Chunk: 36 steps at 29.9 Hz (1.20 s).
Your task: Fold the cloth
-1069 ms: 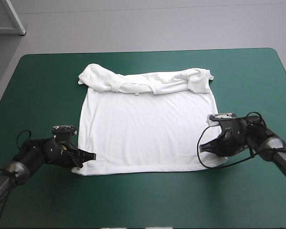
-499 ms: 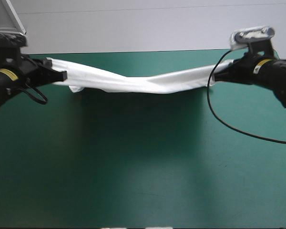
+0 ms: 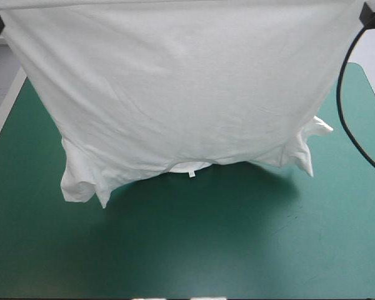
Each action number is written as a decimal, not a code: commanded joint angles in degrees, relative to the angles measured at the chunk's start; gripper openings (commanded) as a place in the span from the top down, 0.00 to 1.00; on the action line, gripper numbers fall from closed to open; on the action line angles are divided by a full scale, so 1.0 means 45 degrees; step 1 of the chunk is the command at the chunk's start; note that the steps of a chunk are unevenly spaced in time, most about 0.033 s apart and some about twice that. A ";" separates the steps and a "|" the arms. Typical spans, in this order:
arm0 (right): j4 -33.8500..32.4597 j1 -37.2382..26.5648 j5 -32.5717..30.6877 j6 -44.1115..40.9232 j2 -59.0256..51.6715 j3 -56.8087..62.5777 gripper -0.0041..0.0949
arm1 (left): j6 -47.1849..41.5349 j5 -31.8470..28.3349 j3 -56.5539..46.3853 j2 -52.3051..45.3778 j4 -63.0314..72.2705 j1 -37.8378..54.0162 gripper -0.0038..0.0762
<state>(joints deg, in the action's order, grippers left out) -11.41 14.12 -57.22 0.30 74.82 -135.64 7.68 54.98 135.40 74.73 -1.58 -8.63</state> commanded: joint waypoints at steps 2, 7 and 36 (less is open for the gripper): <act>-0.0479 -0.0020 0.0996 0.0234 -0.0473 -0.1345 0.98 | 0.0338 -0.1191 0.1501 -0.0280 -0.0164 -0.0078 0.96; -0.0316 -0.0020 0.0934 0.0384 -0.1011 -0.1914 0.98 | 0.0415 -0.1162 0.2068 -0.0559 -0.0693 -0.0078 0.96; 0.1961 -0.0020 0.6449 0.0485 0.2901 -0.1623 0.98 | 0.0982 -0.4471 0.2054 0.3315 0.1633 -0.0078 0.96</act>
<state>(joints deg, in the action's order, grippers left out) -2.06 14.12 -32.04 2.07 89.96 -141.73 11.40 39.74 143.36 93.08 5.28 -8.92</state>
